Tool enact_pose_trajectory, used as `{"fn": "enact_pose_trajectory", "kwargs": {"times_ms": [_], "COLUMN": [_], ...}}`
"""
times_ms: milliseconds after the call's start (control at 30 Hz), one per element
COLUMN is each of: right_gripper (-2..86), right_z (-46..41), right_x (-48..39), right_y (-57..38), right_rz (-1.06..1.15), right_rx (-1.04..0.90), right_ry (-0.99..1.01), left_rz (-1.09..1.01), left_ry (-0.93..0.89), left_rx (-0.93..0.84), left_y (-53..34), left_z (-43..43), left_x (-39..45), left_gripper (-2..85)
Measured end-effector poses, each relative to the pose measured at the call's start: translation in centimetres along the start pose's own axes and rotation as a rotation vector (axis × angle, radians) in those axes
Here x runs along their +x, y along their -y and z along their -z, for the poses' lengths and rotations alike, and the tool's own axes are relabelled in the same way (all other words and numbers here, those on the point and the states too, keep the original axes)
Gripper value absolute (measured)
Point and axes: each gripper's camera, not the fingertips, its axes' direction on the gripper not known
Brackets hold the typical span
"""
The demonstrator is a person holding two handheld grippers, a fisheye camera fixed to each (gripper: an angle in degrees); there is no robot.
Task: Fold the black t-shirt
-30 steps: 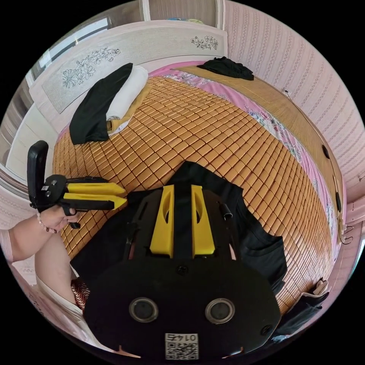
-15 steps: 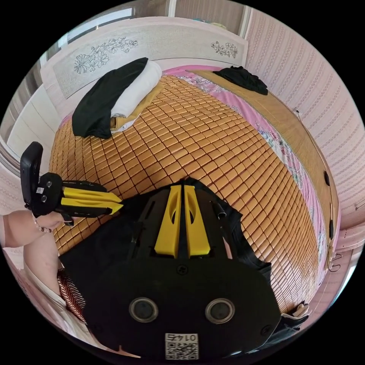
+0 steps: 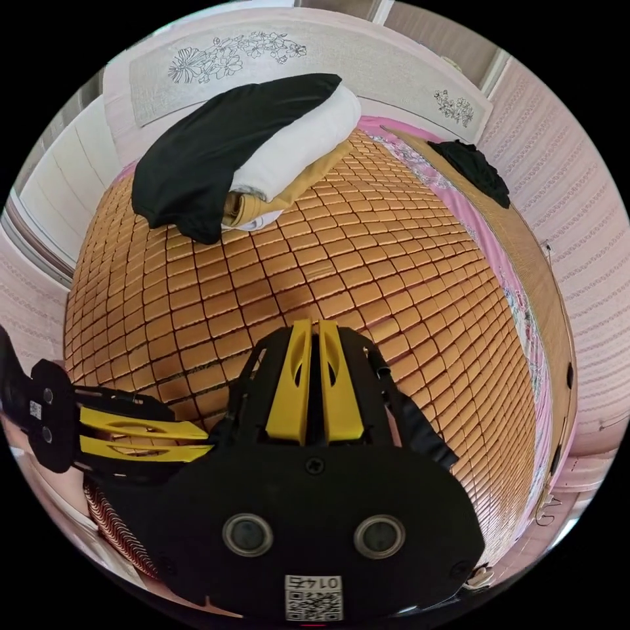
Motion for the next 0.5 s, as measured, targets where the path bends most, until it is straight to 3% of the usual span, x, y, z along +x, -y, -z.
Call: {"fn": "enact_pose_trajectory", "kwargs": {"times_ms": [133, 367, 500], "right_gripper": [-0.1, -0.9, -0.9], "right_z": [2.3, 0.1, -0.5], "right_x": [1.5, 0.4, 0.8], "right_y": [-1.8, -5.8, -7.2], "right_rz": [-0.076, -0.059, -0.148], "right_rx": [0.086, -0.073, -0.036], "right_ry": [0.042, 0.063, 0.081], "left_rz": [0.008, -0.009, -0.019], "left_ry": [-0.023, -0.016, 0.017], "left_rx": [0.009, 0.009, 0.014], "left_y": [-0.4, -0.7, -1.1], "left_z": [-1.0, -3.2, -4.2], "left_x": [-0.3, 0.7, 1.8], "left_gripper": [-0.4, -0.2, -0.3]}}
